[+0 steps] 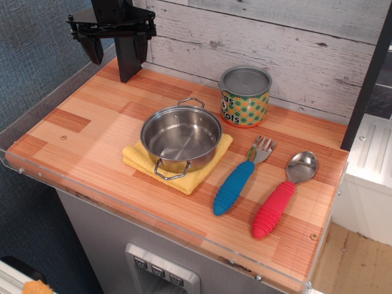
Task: Move the red spoon to the other side of the silver pan.
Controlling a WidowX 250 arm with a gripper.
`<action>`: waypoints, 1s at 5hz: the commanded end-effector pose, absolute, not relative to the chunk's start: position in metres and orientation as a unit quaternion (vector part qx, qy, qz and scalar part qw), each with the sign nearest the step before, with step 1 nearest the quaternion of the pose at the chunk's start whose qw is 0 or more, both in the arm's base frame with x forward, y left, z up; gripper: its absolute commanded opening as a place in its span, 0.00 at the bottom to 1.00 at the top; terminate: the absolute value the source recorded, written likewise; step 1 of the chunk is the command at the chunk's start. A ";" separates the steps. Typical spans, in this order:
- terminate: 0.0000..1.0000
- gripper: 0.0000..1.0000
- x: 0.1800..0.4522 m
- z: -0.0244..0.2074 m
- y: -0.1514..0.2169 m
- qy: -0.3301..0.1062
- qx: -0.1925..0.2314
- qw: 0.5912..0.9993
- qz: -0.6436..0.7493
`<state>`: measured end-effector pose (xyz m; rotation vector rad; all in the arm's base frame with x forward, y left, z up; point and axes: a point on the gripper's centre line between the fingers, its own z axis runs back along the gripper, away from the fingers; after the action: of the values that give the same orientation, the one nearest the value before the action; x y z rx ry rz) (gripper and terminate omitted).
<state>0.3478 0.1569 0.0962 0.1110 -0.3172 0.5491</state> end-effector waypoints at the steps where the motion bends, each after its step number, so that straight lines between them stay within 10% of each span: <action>1: 0.00 1.00 0.348 0.096 0.157 -0.156 0.055 0.949 0.270; 5: 0.00 1.00 0.326 0.113 0.064 -0.183 0.031 0.972 0.145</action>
<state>0.3266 0.0582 0.0958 0.0550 -0.3176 0.2831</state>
